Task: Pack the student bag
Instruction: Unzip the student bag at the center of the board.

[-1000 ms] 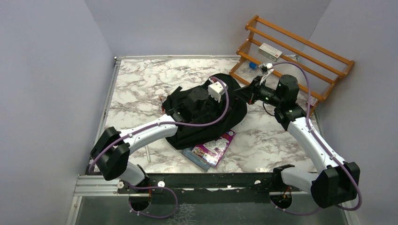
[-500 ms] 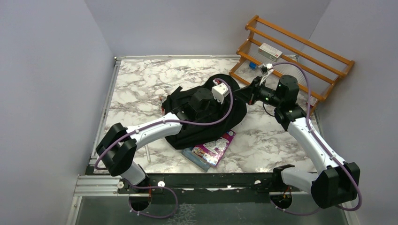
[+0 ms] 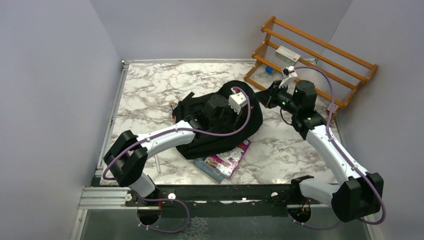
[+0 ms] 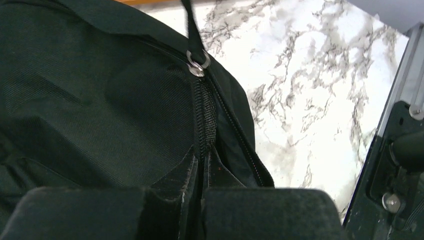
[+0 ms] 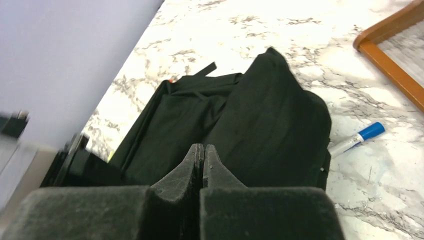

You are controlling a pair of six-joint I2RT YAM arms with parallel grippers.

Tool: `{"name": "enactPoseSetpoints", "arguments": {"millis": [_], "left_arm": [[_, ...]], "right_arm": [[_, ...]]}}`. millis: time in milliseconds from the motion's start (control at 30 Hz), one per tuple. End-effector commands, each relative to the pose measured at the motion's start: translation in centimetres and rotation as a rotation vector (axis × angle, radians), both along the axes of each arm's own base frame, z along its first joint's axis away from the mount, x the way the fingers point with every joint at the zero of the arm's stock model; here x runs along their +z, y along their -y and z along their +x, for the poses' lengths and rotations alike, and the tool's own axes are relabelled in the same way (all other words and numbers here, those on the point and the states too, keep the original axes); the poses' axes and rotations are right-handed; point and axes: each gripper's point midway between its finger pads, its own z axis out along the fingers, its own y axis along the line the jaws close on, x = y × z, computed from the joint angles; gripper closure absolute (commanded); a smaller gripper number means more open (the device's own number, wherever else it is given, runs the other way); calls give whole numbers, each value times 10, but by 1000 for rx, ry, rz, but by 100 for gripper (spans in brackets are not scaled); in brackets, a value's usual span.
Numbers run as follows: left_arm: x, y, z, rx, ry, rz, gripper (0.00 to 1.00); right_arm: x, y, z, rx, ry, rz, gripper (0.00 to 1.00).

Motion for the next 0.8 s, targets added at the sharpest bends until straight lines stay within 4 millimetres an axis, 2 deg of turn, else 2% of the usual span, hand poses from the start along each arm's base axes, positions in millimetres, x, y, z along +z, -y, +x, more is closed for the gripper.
{"name": "enactPoseSetpoints", "arguments": {"millis": [0,133,333,767], "left_arm": [[3,4,-31,-123,70,0,100],[-3,3,-46,-141,87,19,100],[-12,0,-57,-146,64,28,100],[-18,-8,-75,-163,76,27,100]], "right_arm": [[11,19,33,-170,-7,-9,99],[11,19,53,-195,-14,-31,99],[7,17,83,-210,-6,-65,99],[-23,6,146,-217,-12,-105,99]]}}
